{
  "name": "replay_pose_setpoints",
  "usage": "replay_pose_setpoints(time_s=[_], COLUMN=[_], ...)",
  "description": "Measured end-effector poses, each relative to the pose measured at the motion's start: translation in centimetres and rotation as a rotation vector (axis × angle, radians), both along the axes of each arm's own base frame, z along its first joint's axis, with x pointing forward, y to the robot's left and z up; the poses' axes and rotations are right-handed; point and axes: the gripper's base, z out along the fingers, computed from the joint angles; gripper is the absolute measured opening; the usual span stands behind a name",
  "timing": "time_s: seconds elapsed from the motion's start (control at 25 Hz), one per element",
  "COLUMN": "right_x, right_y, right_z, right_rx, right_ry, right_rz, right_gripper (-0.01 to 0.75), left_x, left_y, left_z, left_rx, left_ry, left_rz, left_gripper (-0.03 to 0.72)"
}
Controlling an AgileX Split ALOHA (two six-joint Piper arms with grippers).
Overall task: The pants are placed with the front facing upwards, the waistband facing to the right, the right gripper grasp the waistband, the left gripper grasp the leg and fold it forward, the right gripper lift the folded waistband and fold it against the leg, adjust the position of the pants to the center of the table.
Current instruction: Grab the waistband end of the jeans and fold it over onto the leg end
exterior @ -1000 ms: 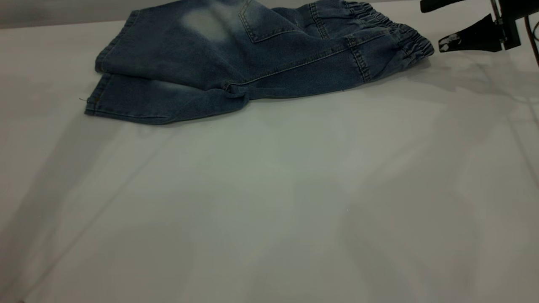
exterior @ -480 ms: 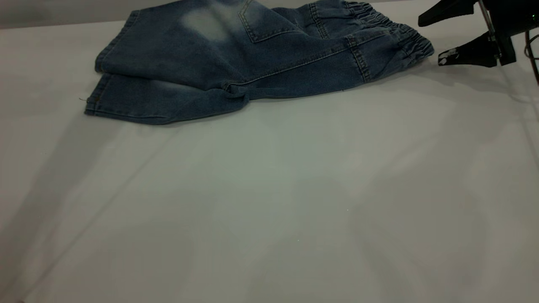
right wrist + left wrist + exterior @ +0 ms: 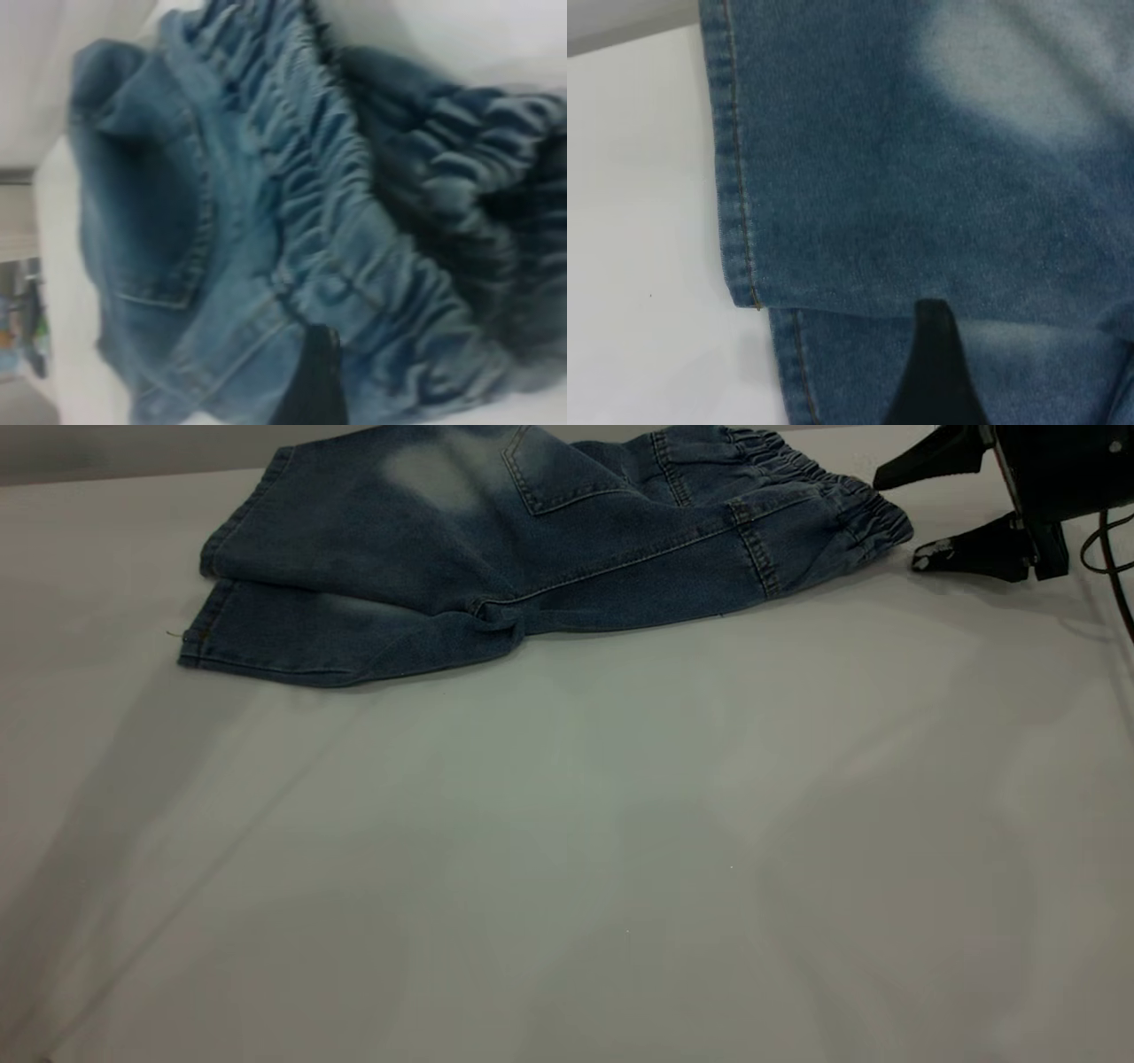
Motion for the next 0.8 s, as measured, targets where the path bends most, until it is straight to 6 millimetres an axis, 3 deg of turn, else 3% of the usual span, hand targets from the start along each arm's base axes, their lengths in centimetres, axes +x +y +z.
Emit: replay_pose_setpoints(time_s=[0.8], right_x=[0.9], right_y=[2.3], right_z=[-0.5], right_rx=[-0.025], right_ry=[-0.038], right_rz=[-0.042], right_gripper=[0.591], left_x=[0.2], left_y=[0.0], left_z=[0.1], left_rx=[-0.001], left_ry=[-0.023], left_rz=[-0.001], left_gripper=[0.475])
